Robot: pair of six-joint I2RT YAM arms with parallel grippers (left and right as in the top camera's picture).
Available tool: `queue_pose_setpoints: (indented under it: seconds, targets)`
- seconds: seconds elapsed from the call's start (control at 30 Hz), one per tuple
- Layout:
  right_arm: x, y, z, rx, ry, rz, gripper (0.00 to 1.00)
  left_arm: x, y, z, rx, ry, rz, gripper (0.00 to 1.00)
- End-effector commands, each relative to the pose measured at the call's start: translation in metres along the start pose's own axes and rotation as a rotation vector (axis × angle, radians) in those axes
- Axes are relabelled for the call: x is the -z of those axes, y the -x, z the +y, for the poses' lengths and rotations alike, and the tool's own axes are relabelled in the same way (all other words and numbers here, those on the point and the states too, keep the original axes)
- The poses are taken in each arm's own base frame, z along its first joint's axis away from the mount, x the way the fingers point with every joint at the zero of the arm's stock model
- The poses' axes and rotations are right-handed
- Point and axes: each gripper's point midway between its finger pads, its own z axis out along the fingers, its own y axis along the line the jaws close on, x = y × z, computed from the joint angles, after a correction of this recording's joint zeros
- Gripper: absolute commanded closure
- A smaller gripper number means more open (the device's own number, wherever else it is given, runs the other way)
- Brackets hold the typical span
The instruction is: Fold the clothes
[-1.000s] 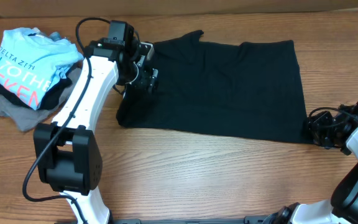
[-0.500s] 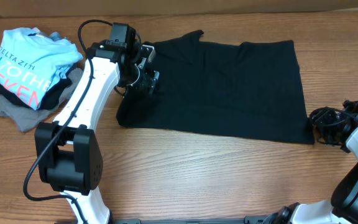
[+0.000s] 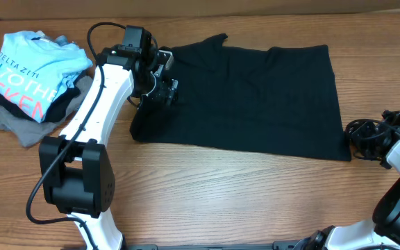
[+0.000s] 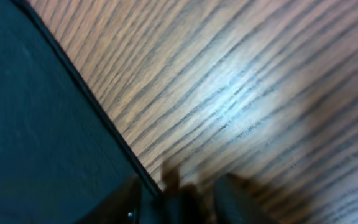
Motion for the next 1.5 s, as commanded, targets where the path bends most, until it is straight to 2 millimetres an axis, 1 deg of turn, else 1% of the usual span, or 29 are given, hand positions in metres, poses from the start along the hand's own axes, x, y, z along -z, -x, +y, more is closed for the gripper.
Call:
queue_pose_setpoints:
  seconds: [0.0,0.07,0.2,0.3,0.5,0.67,0.73,0.9,0.93,0.97,1.0,1.07,1.17,1.2,1.27,1.3,1.47]
  targets:
    - [-0.008,-0.009,-0.002,-0.012,0.000,0.042,0.70,-0.009,-0.003,-0.003,-0.028,-0.016,0.018,0.21]
    - [-0.007,-0.011,0.001,-0.014,0.019,0.052,0.79,-0.009,-0.003,-0.003,-0.028,-0.016,0.018,0.21]
    - [-0.003,-0.009,0.008,-0.021,0.040,0.076,0.88,-0.009,-0.002,-0.003,-0.029,-0.016,0.017,0.20]
    - [0.004,0.000,0.014,-0.019,0.039,0.079,0.96,-0.009,-0.003,-0.003,-0.028,-0.015,0.018,0.20]
    - [0.023,0.016,0.026,-0.020,0.037,0.083,0.96,-0.009,-0.002,-0.004,-0.028,-0.016,0.017,0.20]
    - [0.028,0.021,0.030,-0.020,0.038,0.082,0.96,-0.009,-0.003,-0.004,-0.027,-0.016,0.019,0.21]
    - [0.029,0.027,0.032,-0.014,0.042,0.068,0.96,-0.009,-0.003,-0.003,-0.028,-0.015,0.019,0.20]
    - [0.041,0.054,0.045,0.009,0.060,0.011,0.96,-0.009,-0.001,-0.002,-0.030,-0.007,0.011,0.14]
    - [0.043,0.057,0.047,0.012,0.062,0.005,0.96,-0.009,0.000,-0.002,-0.031,-0.007,0.007,0.09]
    - [0.045,0.059,0.049,0.013,0.063,0.005,0.96,-0.010,0.001,-0.002,-0.033,-0.006,0.002,0.04]
    - [0.046,0.060,0.049,0.013,0.063,0.007,0.96,-0.011,0.001,-0.001,-0.034,-0.007,-0.001,0.02]
    - [0.046,0.059,0.050,0.013,0.062,0.009,0.96,-0.015,0.001,-0.001,-0.035,-0.007,-0.006,0.00]
    - [0.046,0.057,0.049,0.009,0.060,0.017,0.96,-0.023,-0.004,0.000,-0.034,-0.013,-0.003,0.00]
    - [0.046,0.056,0.049,0.009,0.059,0.019,0.96,-0.026,-0.005,0.000,-0.034,-0.017,-0.004,0.00]
    - [0.046,0.056,0.049,0.007,0.059,0.023,0.96,-0.034,-0.008,-0.001,-0.038,-0.035,-0.009,0.07]
    - [0.046,0.055,0.049,0.007,0.062,0.024,0.96,-0.037,-0.009,-0.002,-0.045,-0.043,-0.012,0.08]
    - [0.046,0.052,0.050,0.005,0.066,0.036,0.96,-0.054,-0.012,-0.005,-0.071,-0.081,-0.048,0.27]
